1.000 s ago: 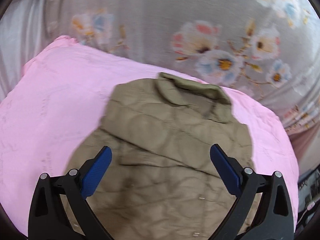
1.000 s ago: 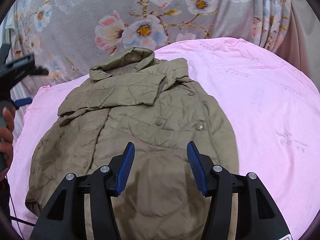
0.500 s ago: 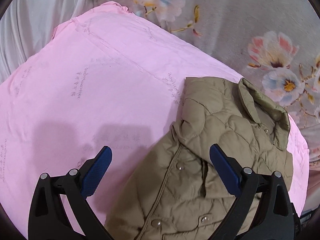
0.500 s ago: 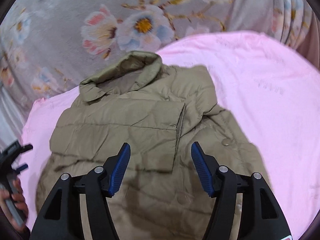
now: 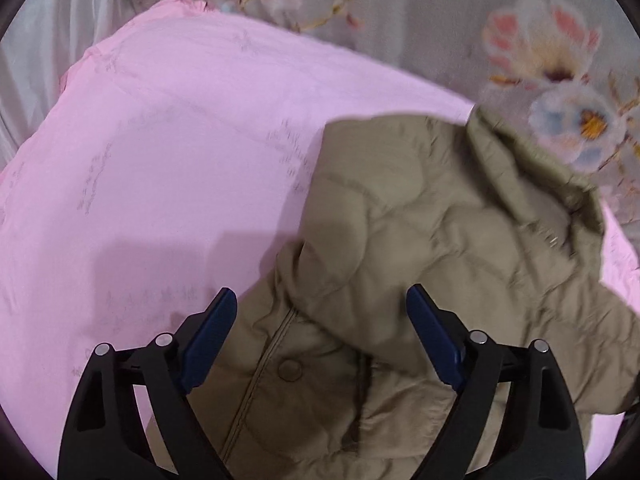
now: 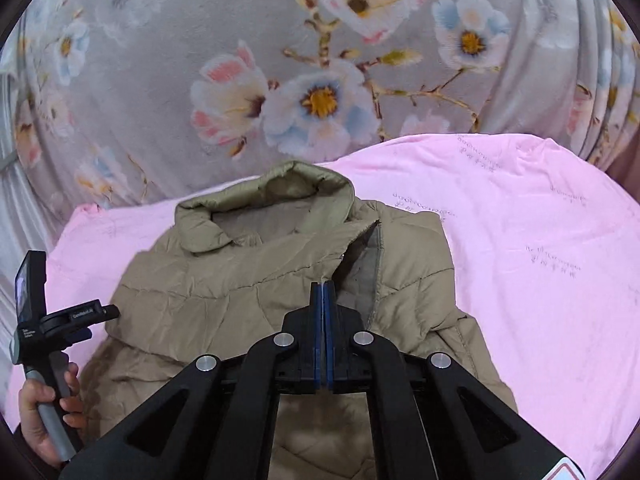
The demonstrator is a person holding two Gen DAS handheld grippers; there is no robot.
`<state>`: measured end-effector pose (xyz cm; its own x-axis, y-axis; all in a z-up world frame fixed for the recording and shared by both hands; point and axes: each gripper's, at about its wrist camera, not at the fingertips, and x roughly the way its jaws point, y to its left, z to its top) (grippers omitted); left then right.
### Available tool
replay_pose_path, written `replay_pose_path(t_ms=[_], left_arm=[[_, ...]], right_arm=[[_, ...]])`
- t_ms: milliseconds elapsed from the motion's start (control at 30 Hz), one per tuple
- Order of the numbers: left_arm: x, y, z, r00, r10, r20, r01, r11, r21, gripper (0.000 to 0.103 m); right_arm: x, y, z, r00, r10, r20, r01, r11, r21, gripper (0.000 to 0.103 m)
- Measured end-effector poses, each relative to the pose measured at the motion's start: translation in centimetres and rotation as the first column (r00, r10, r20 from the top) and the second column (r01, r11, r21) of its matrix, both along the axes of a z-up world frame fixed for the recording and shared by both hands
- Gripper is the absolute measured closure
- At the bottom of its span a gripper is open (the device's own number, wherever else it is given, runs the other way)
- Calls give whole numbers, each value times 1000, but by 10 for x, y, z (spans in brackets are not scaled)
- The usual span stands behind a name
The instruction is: Fold large clothes
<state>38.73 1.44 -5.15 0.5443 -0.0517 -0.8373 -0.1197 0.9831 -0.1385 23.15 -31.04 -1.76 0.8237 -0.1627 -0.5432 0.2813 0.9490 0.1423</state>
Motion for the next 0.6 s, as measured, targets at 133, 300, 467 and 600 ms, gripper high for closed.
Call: replay_pose_path(t_ms=[133, 300, 467, 600], left_arm=[[-5, 6, -23, 1000, 25, -12, -25, 1000, 15, 20], [-15, -3, -31, 999, 12, 32, -16, 995, 100, 19], [-17, -11, -34, 999, 11, 52, -19, 986, 164, 18], [-22, -6, -23, 999, 0, 53, -9, 983, 183, 18]], right_arm=[[20, -8, -41, 992, -3, -127, 4, 1000, 5, 101], [27, -17, -86, 980, 4, -201, 13, 997, 80, 101], [34, -16, -91, 976, 12, -216, 4, 997, 74, 101], [17, -19, -73, 980, -30, -195, 44, 997, 66, 93]])
